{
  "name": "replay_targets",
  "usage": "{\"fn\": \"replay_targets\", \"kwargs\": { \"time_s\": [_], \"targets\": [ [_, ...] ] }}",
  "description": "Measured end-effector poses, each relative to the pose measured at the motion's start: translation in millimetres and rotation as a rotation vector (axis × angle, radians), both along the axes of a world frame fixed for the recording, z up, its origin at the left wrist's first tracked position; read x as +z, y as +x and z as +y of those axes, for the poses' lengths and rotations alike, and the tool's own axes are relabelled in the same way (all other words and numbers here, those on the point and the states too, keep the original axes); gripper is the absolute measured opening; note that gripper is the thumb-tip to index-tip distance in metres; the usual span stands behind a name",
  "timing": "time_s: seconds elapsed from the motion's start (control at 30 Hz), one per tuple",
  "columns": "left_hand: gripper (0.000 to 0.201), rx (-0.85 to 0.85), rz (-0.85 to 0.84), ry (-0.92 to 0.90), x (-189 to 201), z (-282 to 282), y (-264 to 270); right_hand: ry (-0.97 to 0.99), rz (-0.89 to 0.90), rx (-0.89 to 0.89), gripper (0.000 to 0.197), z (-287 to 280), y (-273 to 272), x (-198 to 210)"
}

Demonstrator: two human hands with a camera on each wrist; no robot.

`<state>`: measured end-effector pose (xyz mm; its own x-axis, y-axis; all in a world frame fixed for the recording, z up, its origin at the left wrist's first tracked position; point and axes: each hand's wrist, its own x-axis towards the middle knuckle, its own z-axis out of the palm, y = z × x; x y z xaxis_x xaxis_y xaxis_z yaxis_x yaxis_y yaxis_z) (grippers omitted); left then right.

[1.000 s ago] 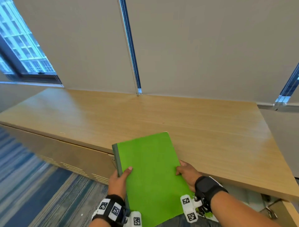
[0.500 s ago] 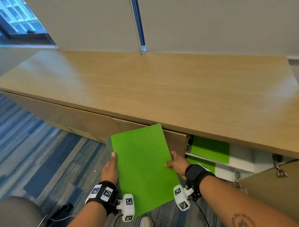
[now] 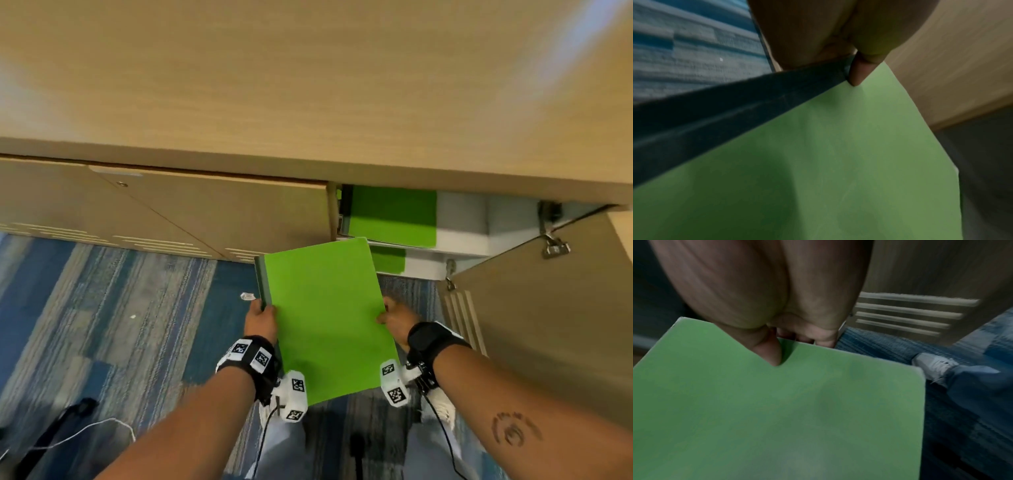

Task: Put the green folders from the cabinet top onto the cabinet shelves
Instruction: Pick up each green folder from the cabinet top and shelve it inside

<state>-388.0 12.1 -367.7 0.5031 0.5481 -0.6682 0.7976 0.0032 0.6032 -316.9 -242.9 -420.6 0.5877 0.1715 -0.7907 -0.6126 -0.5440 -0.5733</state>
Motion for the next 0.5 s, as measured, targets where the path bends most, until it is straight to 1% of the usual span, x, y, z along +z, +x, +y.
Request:
{"fn": "replay_targets", "kwargs": {
  "time_s": [0.07, 0.1, 0.13, 0.17, 0.2, 0.23, 0.3, 0.33, 0.37, 0.4, 0.43, 0.5],
  "targets": [
    [0.026, -0.077, 0.017, -0.035, -29.6, -20.3, 8.6, -0.003, 0.054, -0.021, 0.028, -32.0, -9.7, -38.5],
    [0.026, -0.116, 0.025, -0.055, -47.4, -30.8, 13.8, -0.008, 0.079, -0.044, 0.027, -49.8, -14.0, -66.4],
    [0.024, -0.139, 0.027, -0.080, -64.9, -42.8, 18.4, -0.032, 0.099, -0.066, 0.026, -65.5, -17.3, -85.0],
    [0.022, -0.147, 0.022, -0.106, -79.1, -53.1, 22.6, -0.041, 0.125, -0.105, 0.027, -79.2, -20.7, -100.6],
    [0.020, -0.142, 0.011, -0.124, -95.6, -63.3, 26.3, -0.030, 0.145, -0.169, 0.030, -98.2, -24.4, -131.2],
    [0.018, -0.134, -0.003, -0.135, -112.1, -74.9, 30.9, -0.026, 0.156, -0.232, 0.034, -111.9, -26.9, -149.0],
    [0.014, -0.129, -0.008, -0.146, -146.0, -94.6, 42.3, -0.031, 0.121, -0.329, 0.037, -130.7, -24.6, -181.8],
    [0.016, -0.143, 0.007, -0.170, -164.7, -103.9, 47.6, -0.035, 0.082, -0.366, 0.037, -138.9, -19.0, -203.8],
    [0.018, -0.161, 0.025, -0.196, -188.5, -111.7, 51.0, -0.060, 0.036, -0.397, 0.037, -140.7, -9.5, -212.6],
    [0.019, -0.193, 0.058, -0.217, -207.5, -116.9, 52.3, -0.090, 0.003, -0.423, 0.038, -136.5, 0.9, -208.6],
    [0.020, -0.228, 0.093, -0.226, -226.3, -120.2, 52.4, -0.094, -0.026, -0.467, 0.038, -134.9, 11.2, -213.9],
    [0.024, -0.285, 0.159, -0.248, -262.9, -125.3, 53.6, -0.050, -0.049, -0.530, 0.036, -131.7, 32.9, -230.1]
  ]
}}
